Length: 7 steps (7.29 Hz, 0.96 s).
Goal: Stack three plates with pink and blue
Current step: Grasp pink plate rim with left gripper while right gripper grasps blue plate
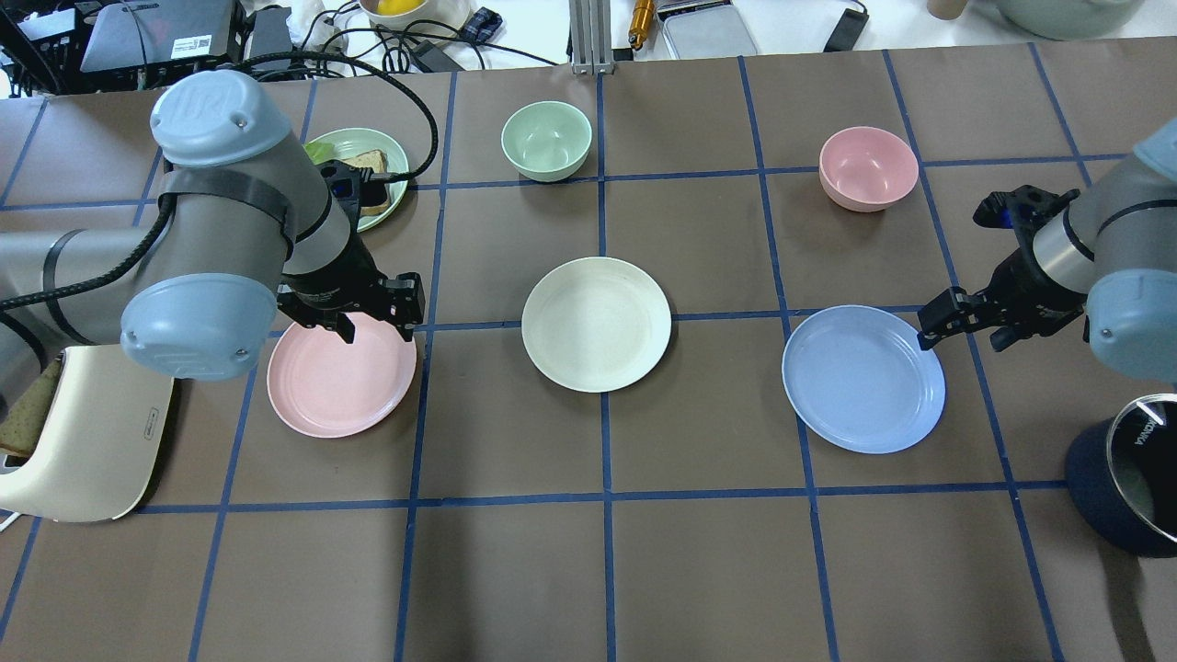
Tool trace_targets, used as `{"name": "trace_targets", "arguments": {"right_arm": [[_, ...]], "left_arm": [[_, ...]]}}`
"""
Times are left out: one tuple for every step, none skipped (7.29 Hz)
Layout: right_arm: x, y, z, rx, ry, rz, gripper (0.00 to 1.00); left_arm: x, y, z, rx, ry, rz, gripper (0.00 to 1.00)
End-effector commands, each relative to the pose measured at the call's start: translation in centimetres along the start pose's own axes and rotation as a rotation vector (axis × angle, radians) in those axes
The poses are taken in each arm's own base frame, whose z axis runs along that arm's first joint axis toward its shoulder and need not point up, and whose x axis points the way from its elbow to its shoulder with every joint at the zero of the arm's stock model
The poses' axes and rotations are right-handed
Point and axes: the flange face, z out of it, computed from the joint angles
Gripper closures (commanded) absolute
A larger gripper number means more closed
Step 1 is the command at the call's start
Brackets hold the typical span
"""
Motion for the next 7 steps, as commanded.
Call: {"name": "trace_targets", "arguments": {"right_arm": [[1.0,1.3,2.2,-0.008,-0.026,0.007,0.11],[0.7,2.0,3.2,-0.014,-0.032,0.008,0.18],[0.9,1.8,3.7,0.039,-0.002,-0.002,0.18],[1.1,1.8,4.8,0.027,-0.01,-0.014,0.22],[1.2,1.8,5.1,0.022,-0.013,-0.011,0.22],[1.3,1.7,5.4,0.017,-0.016,-0.017,0.22],[1.5,1.7,6.1,0.005,-0.024,-0.035,0.22]], "left_arm": [[0.0,-0.9,2.6,-0.052,0.0,0.003,0.44],[0.0,-1.4,3.6,-0.066,0.0,0.002,0.44],[-0.1,-2.1,4.5,-0.061,0.0,0.0,0.44],[-0.2,-2.5,5.3,-0.073,-0.001,-0.001,0.44],[-0.4,-2.9,6.2,-0.075,-0.002,0.026,0.44],[-0.6,-3.5,7.1,-0.081,-0.007,0.03,0.44],[-0.7,-3.8,7.9,-0.084,-0.015,0.029,0.44]]}}
